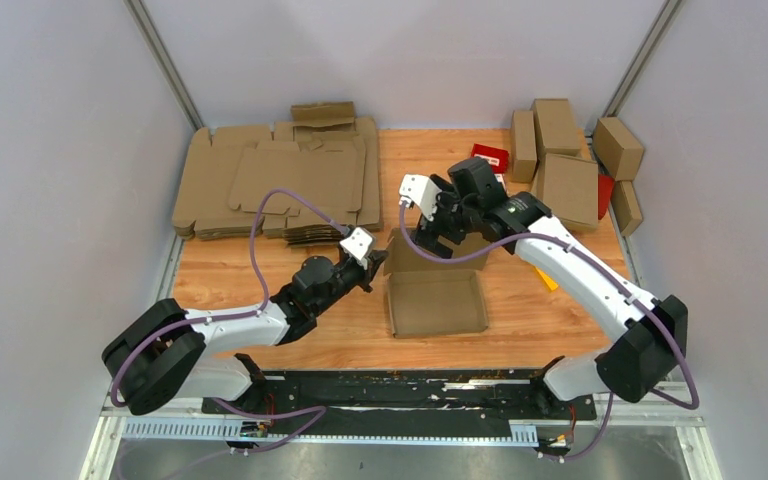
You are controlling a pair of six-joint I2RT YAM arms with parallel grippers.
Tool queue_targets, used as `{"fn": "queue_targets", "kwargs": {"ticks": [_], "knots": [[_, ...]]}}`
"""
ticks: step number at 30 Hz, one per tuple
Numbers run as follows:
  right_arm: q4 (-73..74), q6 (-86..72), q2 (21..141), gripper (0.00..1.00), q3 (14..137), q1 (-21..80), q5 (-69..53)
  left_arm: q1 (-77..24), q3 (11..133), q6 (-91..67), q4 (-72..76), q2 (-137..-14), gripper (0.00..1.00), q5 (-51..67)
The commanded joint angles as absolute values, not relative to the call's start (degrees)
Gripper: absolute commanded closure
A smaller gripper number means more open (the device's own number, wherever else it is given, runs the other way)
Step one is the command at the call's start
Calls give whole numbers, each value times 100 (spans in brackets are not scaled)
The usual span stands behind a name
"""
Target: Fold the paper box
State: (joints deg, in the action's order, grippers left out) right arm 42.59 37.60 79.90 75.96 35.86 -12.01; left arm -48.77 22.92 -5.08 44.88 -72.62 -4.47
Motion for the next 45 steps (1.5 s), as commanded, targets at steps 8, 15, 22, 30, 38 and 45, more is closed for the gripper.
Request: {"fn": "queue_targets", "kwargs": {"ticks": [8,15,22,30,38,45], "knots": [[3844,4117,8371,47,7548,3820,-1373,-4905,2234,-433,4831,-7147,100,-308],[3754,3740,8052,77,7119,4084,-1133,-4904,2418,-662,4047,-7064,82,-598],[3471,3483,7500,81,6550,4559,-855,-4904,2775,-1295,2402,-6584,50,-746],[3375,3227,7196,73,6231,4910,-634,-4640,2921,-2503,916,-5805,37,-390],[3344,2858,6991,60,5984,5116,-558,-3983,3299,-3070,199,-5705,16,627],[3090,2490,6659,52,5559,5210,-590,-3842,3764,-3516,-460,-5780,12,763]]}}
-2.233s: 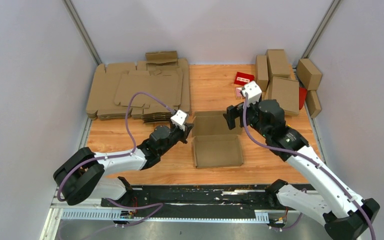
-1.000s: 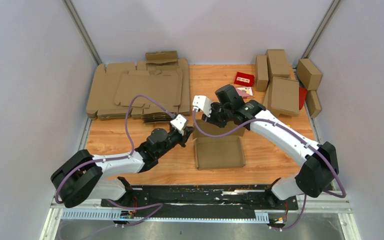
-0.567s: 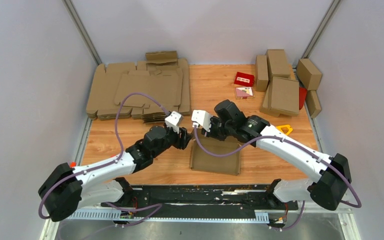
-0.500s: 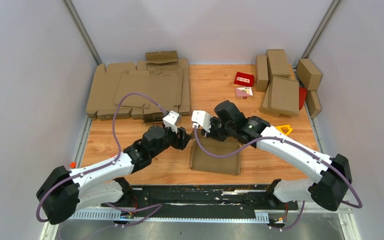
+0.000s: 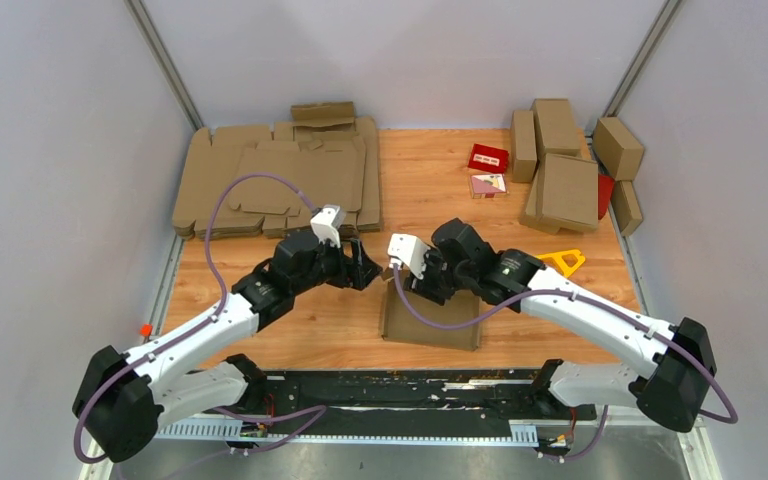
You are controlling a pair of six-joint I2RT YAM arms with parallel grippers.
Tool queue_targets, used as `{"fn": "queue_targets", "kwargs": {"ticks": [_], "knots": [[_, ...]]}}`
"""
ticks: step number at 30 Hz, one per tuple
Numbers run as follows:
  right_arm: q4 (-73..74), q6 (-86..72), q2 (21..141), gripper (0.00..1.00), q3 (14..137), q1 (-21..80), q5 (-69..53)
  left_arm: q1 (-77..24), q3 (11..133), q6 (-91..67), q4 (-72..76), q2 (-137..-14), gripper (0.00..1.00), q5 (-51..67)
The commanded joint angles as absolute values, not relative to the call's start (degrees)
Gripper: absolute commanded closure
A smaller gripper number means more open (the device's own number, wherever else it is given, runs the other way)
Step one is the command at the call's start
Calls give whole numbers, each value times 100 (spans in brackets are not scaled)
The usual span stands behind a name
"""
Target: Fold the paper box
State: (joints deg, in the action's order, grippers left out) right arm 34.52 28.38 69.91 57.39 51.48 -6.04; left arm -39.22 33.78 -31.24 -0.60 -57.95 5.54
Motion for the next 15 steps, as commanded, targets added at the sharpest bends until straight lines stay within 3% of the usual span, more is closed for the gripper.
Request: {"fn": "queue_targets", "kwargs": {"ticks": [1,7,15], "knots": [[3039,2457,6601,51,5509,5216,-604,-3833,3803,-3554,-516,-5849,12,760],[2834,2261,6282,41,5264,5221,-274,-3832,3839,-3272,-460,-6096,16,643],[3092,1913,6275,42,5181,5221,-194,-3833,3396,-2484,89,-5737,18,473]]}}
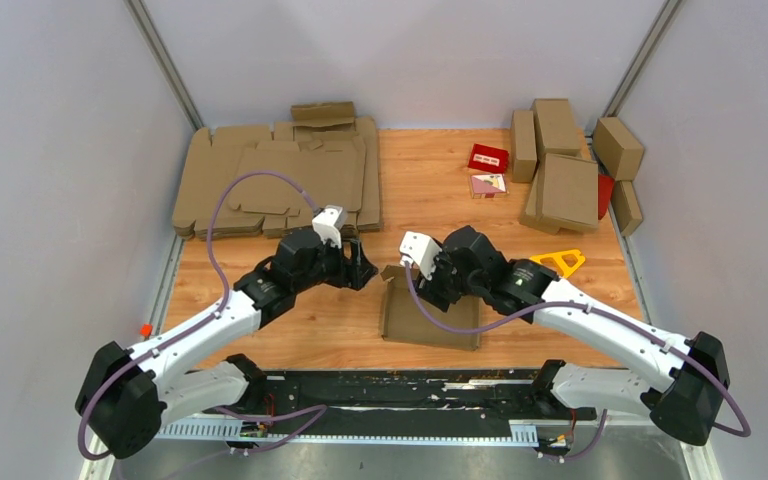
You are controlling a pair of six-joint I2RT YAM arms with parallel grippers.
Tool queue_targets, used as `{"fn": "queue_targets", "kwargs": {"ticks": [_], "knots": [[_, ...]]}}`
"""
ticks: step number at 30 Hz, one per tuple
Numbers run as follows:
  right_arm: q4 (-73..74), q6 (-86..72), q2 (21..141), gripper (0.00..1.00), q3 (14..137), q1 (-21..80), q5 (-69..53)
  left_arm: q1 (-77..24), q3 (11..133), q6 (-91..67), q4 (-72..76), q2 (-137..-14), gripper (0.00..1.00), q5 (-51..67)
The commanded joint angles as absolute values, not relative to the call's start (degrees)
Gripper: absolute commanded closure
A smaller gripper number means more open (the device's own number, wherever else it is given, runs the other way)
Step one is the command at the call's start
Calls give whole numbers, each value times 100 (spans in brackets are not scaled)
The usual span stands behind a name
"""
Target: Fold the paper box
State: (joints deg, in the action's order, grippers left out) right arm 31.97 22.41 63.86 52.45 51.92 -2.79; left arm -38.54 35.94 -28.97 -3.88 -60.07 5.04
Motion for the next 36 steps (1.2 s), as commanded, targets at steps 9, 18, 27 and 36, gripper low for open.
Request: {"fn": "queue_targets", "kwargs": {"ticks": [9,18,27,36], "knots": [[2885,1749,6045,42,4966,5221,-297,-3839,2925,-2198,819,-4923,18,1426],[2818,1672,6079,42,4988,5220,-334,-4269,3239,-1625,498,-5429,19,1415],[2792,1534,6009,41,4970,5221,-157,-4757,4076,-1261,-48,-6390,28,590],[2665,1340,5924,41,4875,5212,-101,-4855,4659,-1582,-890,-7088,51,10]]}}
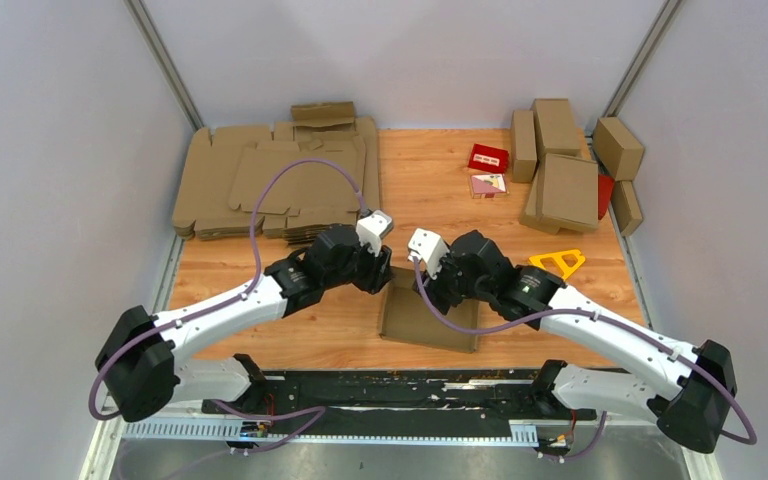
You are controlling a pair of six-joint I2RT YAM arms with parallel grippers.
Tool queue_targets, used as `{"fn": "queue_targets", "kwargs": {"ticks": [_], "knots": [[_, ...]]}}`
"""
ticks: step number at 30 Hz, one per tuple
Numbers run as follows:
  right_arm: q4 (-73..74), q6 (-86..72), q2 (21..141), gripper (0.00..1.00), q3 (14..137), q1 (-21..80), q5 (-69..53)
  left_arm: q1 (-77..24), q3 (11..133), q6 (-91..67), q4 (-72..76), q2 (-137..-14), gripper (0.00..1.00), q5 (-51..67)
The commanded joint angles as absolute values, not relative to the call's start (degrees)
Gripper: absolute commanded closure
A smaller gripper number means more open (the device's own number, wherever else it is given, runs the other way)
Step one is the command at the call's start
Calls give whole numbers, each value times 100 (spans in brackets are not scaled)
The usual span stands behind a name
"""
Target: Fold the paper box
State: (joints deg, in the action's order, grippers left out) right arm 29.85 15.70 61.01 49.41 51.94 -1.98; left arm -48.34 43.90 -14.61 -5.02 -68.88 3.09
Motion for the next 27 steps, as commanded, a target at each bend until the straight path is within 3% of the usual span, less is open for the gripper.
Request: {"fn": "queue_targets", "kwargs": {"ticks": [1,6,20,27], "knots": [[2650,1312,5921,41,4858,5215,-109,-4860,4685,-1676,-943,-7137,52,12],[2620,1193,5911,41,4771,5216,-161,-4865,4711,-2010,-1049,-7250,50,15],[2383,1037,5756,42,4451,5212,-100,-4895,4821,-2620,-781,-7305,81,536],[2240,1072,5786,42,4406,5214,174,-4887,4880,-2882,-680,-7368,85,751]]}}
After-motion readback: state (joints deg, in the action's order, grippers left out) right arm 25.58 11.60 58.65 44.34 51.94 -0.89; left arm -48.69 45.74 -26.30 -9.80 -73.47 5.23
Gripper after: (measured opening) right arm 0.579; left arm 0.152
